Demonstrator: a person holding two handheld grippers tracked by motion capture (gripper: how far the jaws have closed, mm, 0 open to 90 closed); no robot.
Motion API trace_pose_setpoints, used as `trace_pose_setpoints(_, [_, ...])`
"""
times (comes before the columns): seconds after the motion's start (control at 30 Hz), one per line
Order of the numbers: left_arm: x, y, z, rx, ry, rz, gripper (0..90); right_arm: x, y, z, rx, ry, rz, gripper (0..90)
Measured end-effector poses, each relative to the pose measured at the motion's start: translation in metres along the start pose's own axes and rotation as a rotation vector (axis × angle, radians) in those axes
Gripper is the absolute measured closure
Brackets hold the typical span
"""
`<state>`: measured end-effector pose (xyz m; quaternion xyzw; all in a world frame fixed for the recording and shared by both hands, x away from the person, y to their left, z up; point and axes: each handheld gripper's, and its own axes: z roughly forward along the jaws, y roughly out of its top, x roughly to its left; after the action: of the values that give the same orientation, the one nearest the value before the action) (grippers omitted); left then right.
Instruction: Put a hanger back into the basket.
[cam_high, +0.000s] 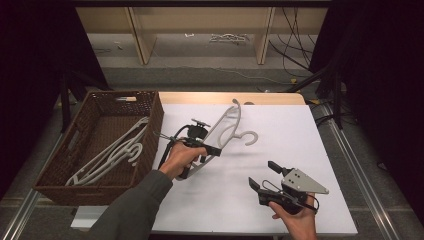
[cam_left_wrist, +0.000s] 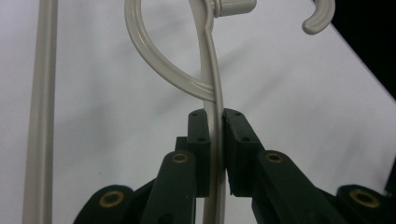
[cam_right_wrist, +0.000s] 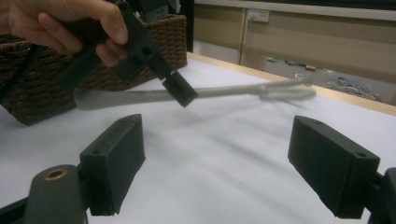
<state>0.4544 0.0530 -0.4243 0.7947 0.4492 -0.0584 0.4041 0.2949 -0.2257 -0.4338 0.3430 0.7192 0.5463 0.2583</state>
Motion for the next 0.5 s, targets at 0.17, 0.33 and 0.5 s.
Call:
trace_pose_setpoints(0.17, [0.007, 0.005, -0.018, -0.061, -0.046, -0.058, 81.5, 0.0, 0.0, -0.001, 0.014, 0.005, -0.004, 19.5])
trace_pose_setpoints(0.33, [0.011, 0.008, -0.031, -0.115, -0.09, -0.087, 81.5, 0.0, 0.0, 0.0, 0.012, 0.006, -0.003, 19.5])
trace_pose_setpoints(0.5, [0.008, 0.011, -0.044, -0.143, -0.113, -0.088, 81.5, 0.001, 0.0, 0.001, 0.009, 0.013, 0.002, 19.5])
